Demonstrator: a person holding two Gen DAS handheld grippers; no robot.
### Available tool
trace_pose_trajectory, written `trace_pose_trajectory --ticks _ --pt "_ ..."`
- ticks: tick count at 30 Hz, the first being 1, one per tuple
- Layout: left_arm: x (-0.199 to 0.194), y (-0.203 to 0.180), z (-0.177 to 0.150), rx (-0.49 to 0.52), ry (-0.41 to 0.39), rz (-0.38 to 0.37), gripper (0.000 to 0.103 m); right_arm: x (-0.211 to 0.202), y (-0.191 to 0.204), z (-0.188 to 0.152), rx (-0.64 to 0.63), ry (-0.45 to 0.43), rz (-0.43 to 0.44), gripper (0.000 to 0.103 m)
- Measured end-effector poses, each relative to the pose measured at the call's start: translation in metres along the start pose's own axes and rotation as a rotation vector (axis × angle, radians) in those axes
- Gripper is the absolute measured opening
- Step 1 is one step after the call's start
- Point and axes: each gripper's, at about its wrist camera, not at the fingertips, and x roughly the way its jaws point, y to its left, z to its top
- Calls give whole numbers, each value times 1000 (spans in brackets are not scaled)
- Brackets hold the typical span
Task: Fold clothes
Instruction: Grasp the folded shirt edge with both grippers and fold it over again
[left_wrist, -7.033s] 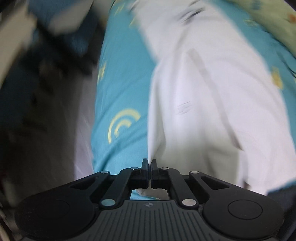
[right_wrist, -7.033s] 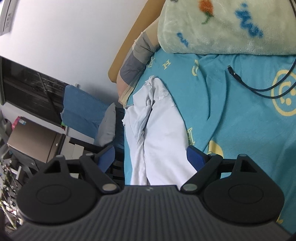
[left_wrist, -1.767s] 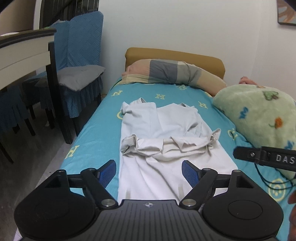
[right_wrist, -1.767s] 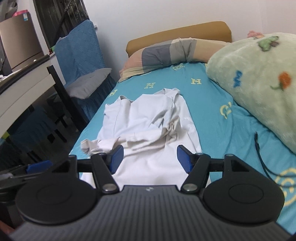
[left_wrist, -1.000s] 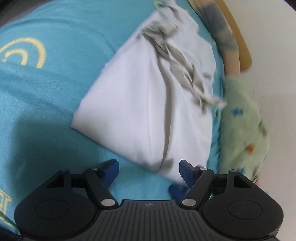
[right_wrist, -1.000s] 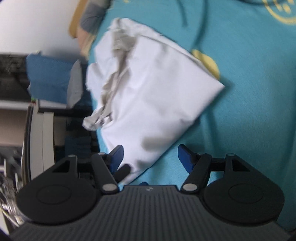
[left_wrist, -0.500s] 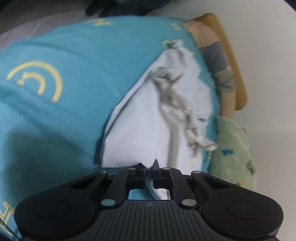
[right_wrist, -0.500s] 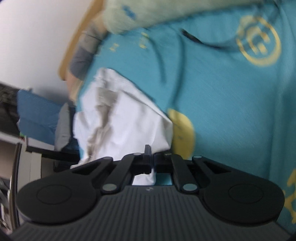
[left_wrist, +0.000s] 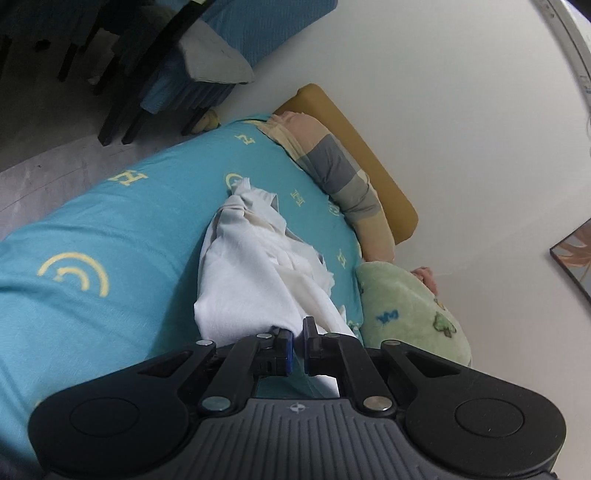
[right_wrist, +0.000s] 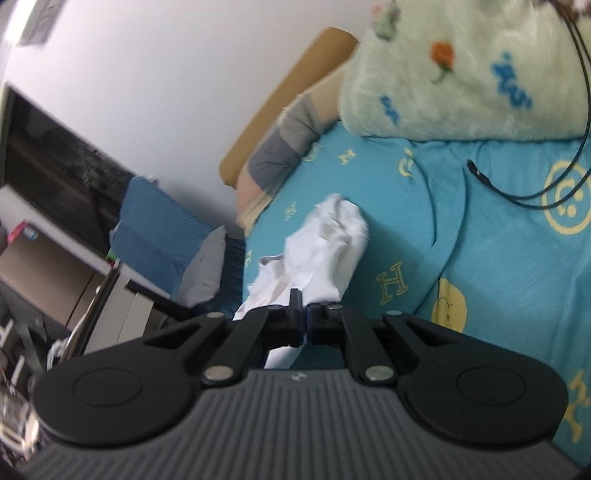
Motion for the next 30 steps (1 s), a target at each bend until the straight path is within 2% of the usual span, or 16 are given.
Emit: trace_pose_trajectory --ticks 5,8,10,13,18,19,21,23,27,30 --pt "-54 -15 -35 59 -56 -26 5 -59 -2 -30 -36 -52 24 5" --pt "-82 -20 -55 63 -75 -51 5 -95 -1 -48 -52 -121 29 5" --pt "-88 -20 -60 50 -79 -52 5 -110 0 -57 -62 -157 19 5" --pt "-77 -24 -48 46 -77 -54 5 -106 2 -51 -42 -156 22 5" --pt "-23 -53 2 146 -74 -12 6 -50 24 -4 -76 -117 -14 5" --pt "-6 -61 14 184 -74 10 6 -34 30 8 -86 -102 -31 5" --pt "32 -66 37 188 -55 21 6 1 39 32 -88 -67 -68 5" --pt "73 -65 57 225 -34 72 6 42 39 51 -76 -31 -110 5" --pt "142 -45 75 269 -10 95 6 123 17 66 -125 37 -200 5" --pt "174 -35 74 341 -15 119 6 161 -17 62 -90 72 -206 5"
